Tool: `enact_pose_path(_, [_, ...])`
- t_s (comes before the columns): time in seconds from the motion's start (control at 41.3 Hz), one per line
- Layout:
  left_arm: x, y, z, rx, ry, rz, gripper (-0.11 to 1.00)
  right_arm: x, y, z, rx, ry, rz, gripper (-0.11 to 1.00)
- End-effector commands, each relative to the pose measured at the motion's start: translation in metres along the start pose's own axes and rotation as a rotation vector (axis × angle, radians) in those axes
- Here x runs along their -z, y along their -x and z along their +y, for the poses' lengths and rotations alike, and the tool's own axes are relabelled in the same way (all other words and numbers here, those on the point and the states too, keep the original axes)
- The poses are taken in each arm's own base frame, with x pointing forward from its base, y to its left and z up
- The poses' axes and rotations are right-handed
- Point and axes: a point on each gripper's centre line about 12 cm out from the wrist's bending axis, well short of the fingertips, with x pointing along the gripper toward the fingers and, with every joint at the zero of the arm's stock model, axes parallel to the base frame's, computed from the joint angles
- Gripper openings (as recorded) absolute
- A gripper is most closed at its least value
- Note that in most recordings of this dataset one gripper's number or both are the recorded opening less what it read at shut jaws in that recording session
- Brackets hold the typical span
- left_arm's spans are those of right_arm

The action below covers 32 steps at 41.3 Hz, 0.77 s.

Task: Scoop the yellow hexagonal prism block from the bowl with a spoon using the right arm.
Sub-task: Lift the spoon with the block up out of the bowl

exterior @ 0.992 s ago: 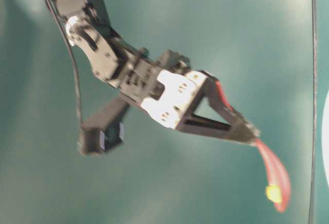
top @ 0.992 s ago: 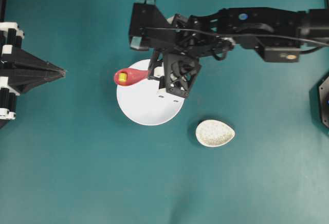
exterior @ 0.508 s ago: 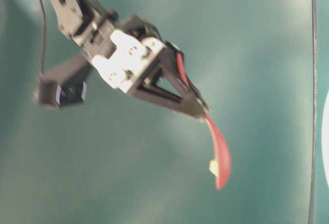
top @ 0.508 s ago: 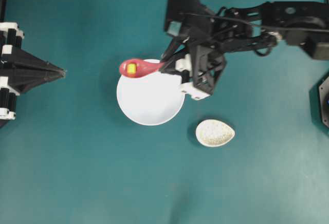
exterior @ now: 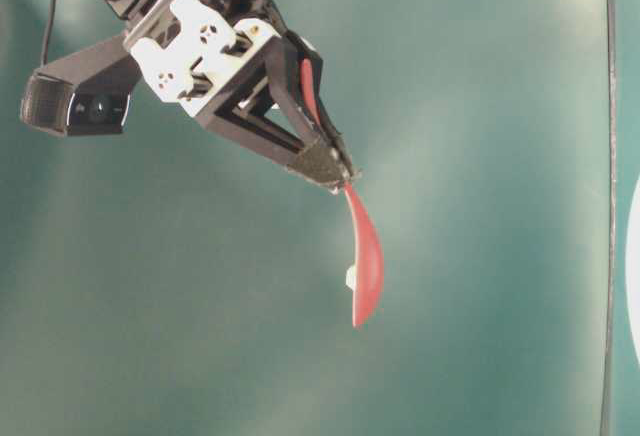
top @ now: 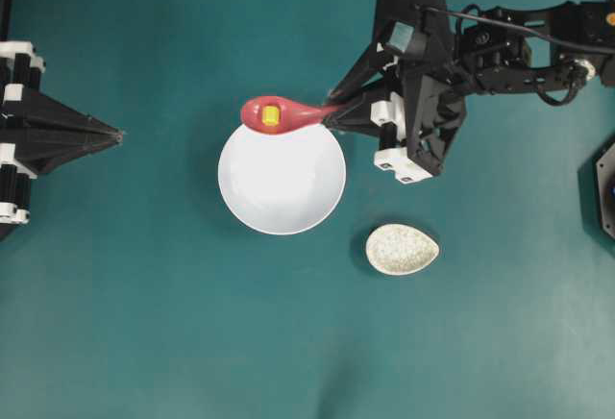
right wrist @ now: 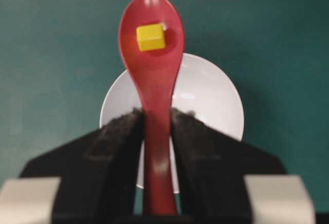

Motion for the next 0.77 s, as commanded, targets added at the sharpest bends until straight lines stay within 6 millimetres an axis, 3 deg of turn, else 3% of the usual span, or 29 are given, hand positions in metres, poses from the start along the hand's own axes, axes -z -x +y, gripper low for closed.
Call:
enact_pose_path(0.0, [-0.0085, -0.0025, 0.0004, -0.001, -0.003, -0.02, 0.0, -0.0099, 0.0113, 0.0032, -0.008, 0.004, -0.045, 0.26])
enact_pose_path(0.75, [-0.0104, -0.0019, 0.0003, 0.0, -0.015, -0.034, 0.0, -0.0103, 0.0106, 0.0029, -0.005, 0.012, -0.053, 0.26])
